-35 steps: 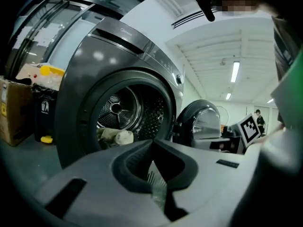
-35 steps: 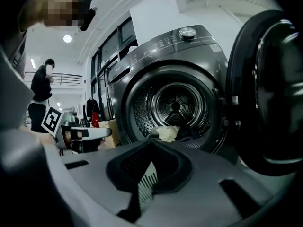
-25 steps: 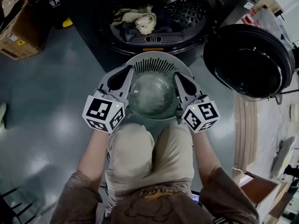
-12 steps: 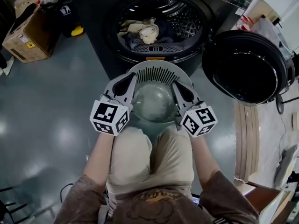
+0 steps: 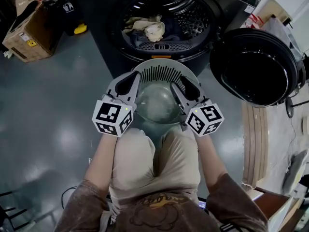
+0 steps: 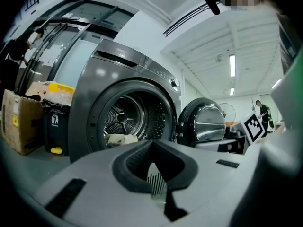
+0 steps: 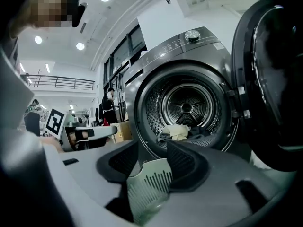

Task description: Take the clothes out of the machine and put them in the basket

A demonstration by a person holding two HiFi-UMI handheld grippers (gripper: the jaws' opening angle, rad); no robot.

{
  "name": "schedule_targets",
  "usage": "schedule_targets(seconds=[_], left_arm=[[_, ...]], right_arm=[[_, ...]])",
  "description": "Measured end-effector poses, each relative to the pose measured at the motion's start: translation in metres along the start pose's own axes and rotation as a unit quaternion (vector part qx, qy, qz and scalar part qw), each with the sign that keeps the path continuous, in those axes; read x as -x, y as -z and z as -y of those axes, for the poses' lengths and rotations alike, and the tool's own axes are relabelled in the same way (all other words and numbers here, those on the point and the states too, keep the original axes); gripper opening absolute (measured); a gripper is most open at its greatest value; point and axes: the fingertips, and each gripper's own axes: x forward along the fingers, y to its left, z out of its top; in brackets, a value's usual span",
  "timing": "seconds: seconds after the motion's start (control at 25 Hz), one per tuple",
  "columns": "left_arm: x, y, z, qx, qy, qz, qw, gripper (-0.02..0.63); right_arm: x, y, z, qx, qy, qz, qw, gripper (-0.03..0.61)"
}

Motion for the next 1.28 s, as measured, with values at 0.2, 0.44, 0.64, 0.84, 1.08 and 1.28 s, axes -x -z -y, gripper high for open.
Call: schedule_targets(seconds=[0.2, 0.44, 0.64, 0.84, 1.08, 1.28], left_arm=[[-0.004, 0.002, -0.001, 0.000, 0.002, -0.002, 1.0000, 0.006], [-0.009, 0.004, -0.003, 0.007, 0.005, -0.001, 1.0000, 0.006], [-0.012, 0.007, -0.006, 0.010, 0.000, -0.002, 0.9999, 0.006], [-0.018, 0.010, -0.007, 0.006, -0.003, -0.008, 0.9999, 0.006], [-0.023, 0.015, -0.005, 0.009, 0.001, -0.013, 0.9999, 0.006], [-0.026, 0.019, -0.013, 0.022, -0.005, -0.014, 0.9996, 0.006]], right_arm=[[-0.007, 0.003, -0.004, -0.002, -0.013, -0.004, 1.000, 0.365], [-0.028, -0.004, 0.008, -0.003, -0.027, -0.011, 1.000, 0.457], [-0.061, -0.015, 0.029, -0.003, -0.026, -0.009, 1.000, 0.456], [-0.109, -0.022, 0.049, 0.009, -0.023, -0.017, 1.000, 0.457], [-0.167, -0.019, 0.073, 0.021, -0.009, -0.039, 0.999, 0.456], [-0.208, -0.020, 0.098, 0.018, 0.011, -0.046, 0.999, 0.448]])
